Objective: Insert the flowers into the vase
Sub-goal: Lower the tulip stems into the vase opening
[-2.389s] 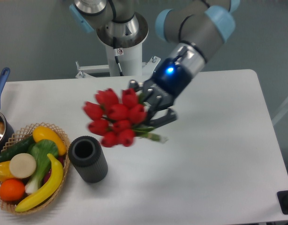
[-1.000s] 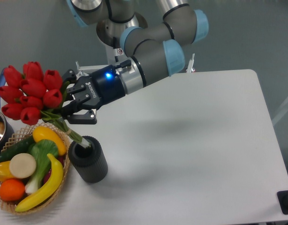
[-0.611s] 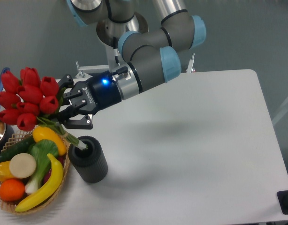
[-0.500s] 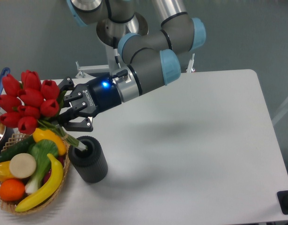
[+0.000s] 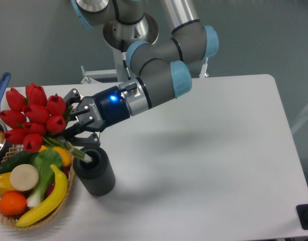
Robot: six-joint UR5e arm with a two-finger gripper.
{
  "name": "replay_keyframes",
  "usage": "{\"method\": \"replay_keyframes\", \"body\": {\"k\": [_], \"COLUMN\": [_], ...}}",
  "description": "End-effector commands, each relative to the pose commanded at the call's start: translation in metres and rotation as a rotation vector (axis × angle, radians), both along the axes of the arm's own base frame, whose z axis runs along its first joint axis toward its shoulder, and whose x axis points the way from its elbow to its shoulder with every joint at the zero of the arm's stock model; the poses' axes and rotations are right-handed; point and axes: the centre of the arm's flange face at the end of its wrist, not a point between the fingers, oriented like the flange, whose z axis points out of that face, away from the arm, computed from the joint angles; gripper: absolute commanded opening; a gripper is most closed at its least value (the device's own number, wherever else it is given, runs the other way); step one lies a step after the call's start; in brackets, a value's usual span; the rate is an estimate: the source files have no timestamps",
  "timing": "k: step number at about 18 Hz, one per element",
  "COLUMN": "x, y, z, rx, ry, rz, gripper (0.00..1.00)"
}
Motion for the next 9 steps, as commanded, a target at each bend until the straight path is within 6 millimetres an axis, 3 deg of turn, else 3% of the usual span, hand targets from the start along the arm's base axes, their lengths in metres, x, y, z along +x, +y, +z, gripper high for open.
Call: {"method": "replay_keyframes", "body": {"k": [9], "x": [-0.018], "y": [-0.016], "z": [-0.034], "rx": [-0.023], "ry": [-0.025], "rz": [0.04], "gripper": [0.34]}}
